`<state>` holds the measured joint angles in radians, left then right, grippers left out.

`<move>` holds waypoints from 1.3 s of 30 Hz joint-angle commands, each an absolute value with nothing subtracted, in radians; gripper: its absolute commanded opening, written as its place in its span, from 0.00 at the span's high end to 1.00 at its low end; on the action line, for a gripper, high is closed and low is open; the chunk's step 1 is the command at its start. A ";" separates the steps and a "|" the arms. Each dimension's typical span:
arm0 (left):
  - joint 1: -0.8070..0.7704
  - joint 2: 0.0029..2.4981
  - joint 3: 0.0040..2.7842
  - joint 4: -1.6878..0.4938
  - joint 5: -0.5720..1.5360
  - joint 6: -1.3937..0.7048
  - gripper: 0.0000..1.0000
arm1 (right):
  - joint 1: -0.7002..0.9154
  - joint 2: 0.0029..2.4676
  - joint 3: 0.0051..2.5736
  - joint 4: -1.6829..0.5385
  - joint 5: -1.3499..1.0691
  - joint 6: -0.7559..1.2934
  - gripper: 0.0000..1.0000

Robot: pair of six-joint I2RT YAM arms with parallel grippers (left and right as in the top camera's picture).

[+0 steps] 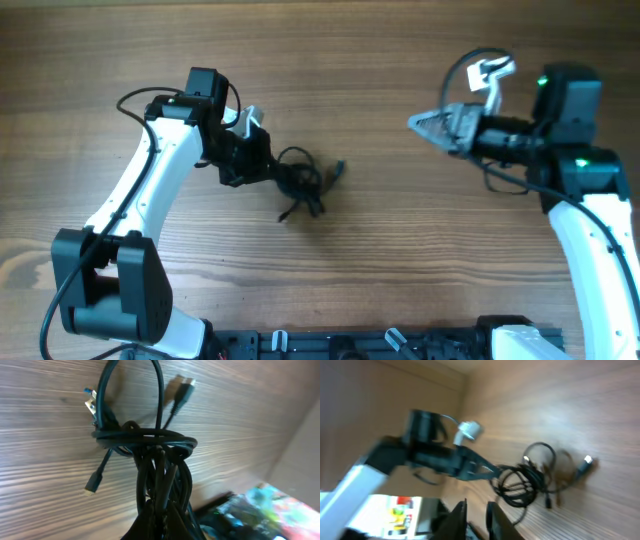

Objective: Untangle cables

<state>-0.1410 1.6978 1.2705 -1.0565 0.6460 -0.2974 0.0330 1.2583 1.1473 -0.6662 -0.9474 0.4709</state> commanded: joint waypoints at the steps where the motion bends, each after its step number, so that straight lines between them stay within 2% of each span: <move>1: -0.140 1.687 1.276 -1.052 0.799 -0.483 0.96 | 0.127 1.255 1.151 -0.714 -0.694 0.393 0.73; 5: -0.140 1.687 1.276 -1.052 0.803 -0.656 0.96 | 0.211 1.255 1.151 -0.734 -0.596 0.396 0.63; 6: -0.140 1.687 1.276 -1.050 0.798 -0.671 0.94 | 0.221 1.256 1.151 -0.737 -0.591 0.396 0.62; 7: -0.140 1.687 1.276 -1.048 0.789 -0.670 0.88 | 0.226 1.256 1.151 -0.739 -0.591 0.396 0.61; 8: -0.141 1.687 1.276 -1.048 0.763 -0.670 0.69 | 0.226 1.257 1.151 -0.745 -0.591 0.396 0.60; 10: -0.150 1.687 1.276 -1.048 0.693 -0.662 0.14 | 0.226 1.260 1.151 -0.754 -0.591 0.395 0.59; 11: -0.157 1.687 1.276 -1.048 0.658 -0.662 0.05 | 0.226 1.261 1.151 -0.757 -0.591 0.395 0.59; 12: -0.163 1.687 1.276 -1.048 0.614 -0.662 0.00 | 0.226 1.261 1.151 -0.758 -0.591 0.395 0.59; 15: -0.196 1.687 1.276 -1.047 0.436 -0.659 0.00 | 0.226 1.267 1.151 -0.757 -0.591 0.395 0.58; 19: -0.247 1.687 1.275 -1.056 0.088 -0.659 0.00 | 0.226 1.279 1.151 -0.761 -0.591 0.393 0.55; 21: -0.250 1.687 1.275 -1.055 0.027 -0.659 0.02 | 0.226 1.289 1.151 -0.764 -0.591 0.392 0.54; 25: -0.213 1.687 1.275 -1.013 0.041 -0.532 0.08 | 0.226 1.319 1.151 -0.773 -0.591 0.384 0.52; 32: -0.066 1.687 1.276 -0.931 0.342 -0.339 0.10 | 0.226 1.345 1.151 -0.772 -0.591 0.366 0.51; 39: 0.031 1.687 1.275 -1.087 0.339 -0.292 0.11 | 0.235 1.346 1.151 -0.775 -0.654 0.280 0.48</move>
<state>0.0200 1.6978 1.2709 -1.0595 0.3244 -0.3405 0.2222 1.3361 1.1469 -0.7784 -0.6025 0.3607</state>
